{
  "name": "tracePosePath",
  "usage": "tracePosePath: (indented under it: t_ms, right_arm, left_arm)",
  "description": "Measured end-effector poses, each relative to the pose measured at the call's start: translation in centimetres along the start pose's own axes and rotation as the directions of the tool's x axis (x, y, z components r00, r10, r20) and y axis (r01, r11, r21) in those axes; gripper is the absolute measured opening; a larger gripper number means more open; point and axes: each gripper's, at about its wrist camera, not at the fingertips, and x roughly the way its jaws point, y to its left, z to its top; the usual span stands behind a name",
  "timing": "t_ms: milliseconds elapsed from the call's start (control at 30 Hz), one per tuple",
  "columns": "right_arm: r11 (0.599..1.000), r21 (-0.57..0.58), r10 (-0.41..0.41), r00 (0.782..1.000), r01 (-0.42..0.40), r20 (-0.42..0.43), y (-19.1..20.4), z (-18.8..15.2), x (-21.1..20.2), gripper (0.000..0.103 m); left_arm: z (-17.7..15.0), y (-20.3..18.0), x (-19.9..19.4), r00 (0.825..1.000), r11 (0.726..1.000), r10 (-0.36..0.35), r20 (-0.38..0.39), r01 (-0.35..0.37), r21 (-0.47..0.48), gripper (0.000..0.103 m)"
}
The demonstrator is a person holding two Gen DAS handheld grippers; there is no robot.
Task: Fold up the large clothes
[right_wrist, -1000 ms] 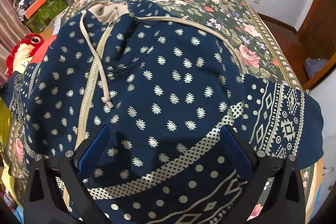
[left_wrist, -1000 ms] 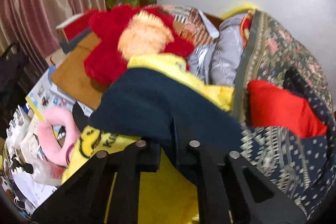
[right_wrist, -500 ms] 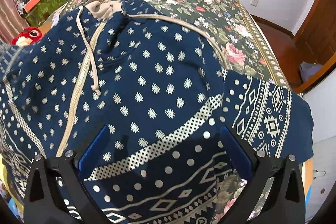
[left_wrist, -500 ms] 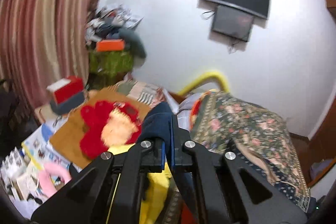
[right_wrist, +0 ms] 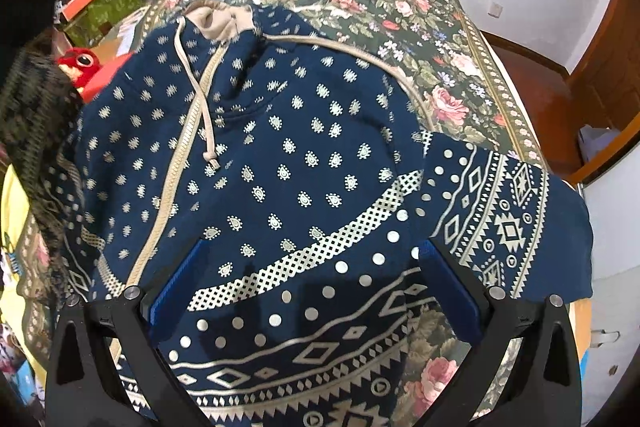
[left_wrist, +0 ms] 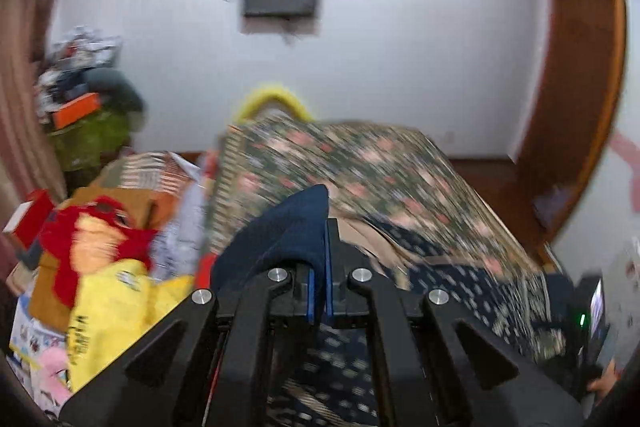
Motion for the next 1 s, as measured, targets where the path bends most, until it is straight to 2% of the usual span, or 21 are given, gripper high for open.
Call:
tracePosePath:
  t_ms: [100,167,300,400,467,533,567,600,633,700,767,933,1000]
  right_arm:
    - [1.0,0.015,0.003,1.0,-0.003,0.008,-0.6,-0.1,-0.6,0.103]
    - [1.0,0.02,-0.003,1.0,0.002,0.013,-0.9,-0.3,-0.9,0.103]
    - [0.999,0.02,-0.032,0.999,0.032,0.018,-1.6,-0.5,-1.3,0.103]
    - [0.999,0.02,-0.031,0.999,0.031,0.019,-1.9,-0.8,-1.5,0.103]
    - [0.999,0.015,-0.032,0.999,0.031,0.023,-1.9,-0.9,-1.7,0.103]
    - [0.999,0.007,-0.031,0.999,0.031,0.028,-1.7,-0.9,-1.9,0.103]
    - [1.0,0.002,-0.03,0.999,0.03,0.031,-1.5,-0.8,-2.0,0.103]
    - [1.0,-0.004,-0.029,0.999,0.03,0.035,-1.3,-0.8,-2.1,0.103]
    - [0.999,-0.014,-0.028,0.999,0.029,0.041,-1.1,-0.8,-2.3,0.103]
    - [0.999,-0.036,-0.024,0.998,0.026,0.053,-0.4,-0.7,-2.6,0.103]
    - [0.997,-0.068,-0.02,0.998,0.024,0.067,0.6,-0.4,-2.9,0.103]
    - [0.989,-0.144,0.009,0.994,0.007,0.107,3.9,0.6,-3.9,0.103]
    - [0.985,-0.173,0.028,0.993,-0.008,0.117,5.4,1.1,-4.1,0.103]
  left_arm:
    - [-2.6,-3.9,2.4,0.994,0.996,-0.07,-0.081,0.074,0.047,0.003]
    - [-4.7,-6.1,3.9,0.982,0.99,-0.119,-0.146,0.128,0.056,0.003]
    - [-9.9,-10.1,6.7,0.943,0.976,-0.168,-0.286,0.2,0.085,0.003]
    - [-13.4,-11.6,8.2,0.911,0.972,-0.168,-0.377,0.216,0.091,0.003]
    - [-15.2,-11.8,9.3,0.881,0.971,-0.165,-0.443,0.223,0.083,0.003]
    - [-17.1,-11.8,10.5,0.821,0.965,-0.182,-0.541,0.255,0.061,0.011]
    - [-17.7,-11.6,10.7,0.8,0.962,-0.184,-0.571,0.265,0.062,0.016]
    - [-17.9,-11.4,10.6,0.794,0.958,-0.188,-0.578,0.277,0.07,0.017]
    - [-17.8,-11.0,10.0,0.8,0.956,-0.189,-0.57,0.282,0.078,0.018]
    - [-17.6,-10.1,9.0,0.807,0.957,-0.189,-0.56,0.28,0.081,0.032]
    - [-17.3,-8.8,7.6,0.821,0.96,-0.189,-0.539,0.271,0.076,0.04]
    - [-15.9,-4.4,3.3,0.869,0.972,-0.148,-0.472,0.217,0.094,0.042]
    - [-15.3,-2.4,2.2,0.887,0.979,-0.128,-0.445,0.183,0.084,0.048]
